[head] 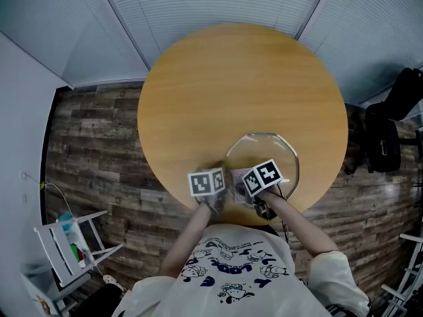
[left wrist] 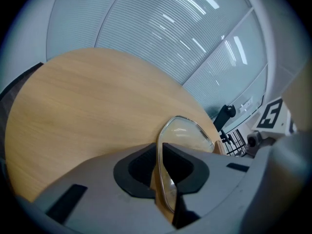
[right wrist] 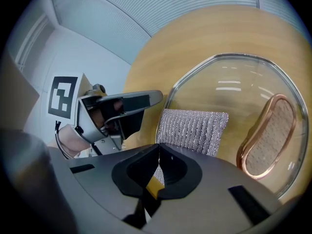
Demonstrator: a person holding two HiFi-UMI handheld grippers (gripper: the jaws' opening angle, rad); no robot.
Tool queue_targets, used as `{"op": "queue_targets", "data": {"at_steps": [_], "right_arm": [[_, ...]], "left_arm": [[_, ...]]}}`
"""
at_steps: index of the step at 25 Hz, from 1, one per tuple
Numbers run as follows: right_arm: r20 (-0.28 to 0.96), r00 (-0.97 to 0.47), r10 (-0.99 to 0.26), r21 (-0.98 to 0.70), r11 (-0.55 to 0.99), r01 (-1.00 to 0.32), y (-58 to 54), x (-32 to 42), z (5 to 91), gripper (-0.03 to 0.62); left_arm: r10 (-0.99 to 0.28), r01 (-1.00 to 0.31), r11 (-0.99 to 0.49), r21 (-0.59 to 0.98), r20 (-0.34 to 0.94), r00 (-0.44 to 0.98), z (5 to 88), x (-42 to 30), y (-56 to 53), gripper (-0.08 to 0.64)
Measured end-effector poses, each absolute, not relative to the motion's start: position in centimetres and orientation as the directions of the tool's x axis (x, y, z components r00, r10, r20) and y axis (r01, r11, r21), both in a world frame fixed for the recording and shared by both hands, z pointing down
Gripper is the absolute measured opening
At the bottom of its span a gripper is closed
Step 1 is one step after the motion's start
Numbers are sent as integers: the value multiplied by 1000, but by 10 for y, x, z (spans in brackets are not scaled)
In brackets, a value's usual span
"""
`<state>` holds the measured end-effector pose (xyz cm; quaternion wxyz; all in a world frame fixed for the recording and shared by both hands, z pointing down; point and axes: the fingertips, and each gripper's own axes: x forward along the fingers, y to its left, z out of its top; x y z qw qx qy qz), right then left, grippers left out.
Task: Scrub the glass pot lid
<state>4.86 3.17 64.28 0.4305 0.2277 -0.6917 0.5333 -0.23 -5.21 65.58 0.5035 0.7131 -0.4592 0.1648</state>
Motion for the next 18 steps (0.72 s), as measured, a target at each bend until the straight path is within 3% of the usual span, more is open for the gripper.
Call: {"op": "queue_targets", "data": {"at_steps": [18], "right_arm": [[781, -623, 41, -602, 314, -734, -7, 27, 613, 28]], "left_arm": [[-640, -814, 34, 579, 639, 428, 614, -78, -51, 48]]}}
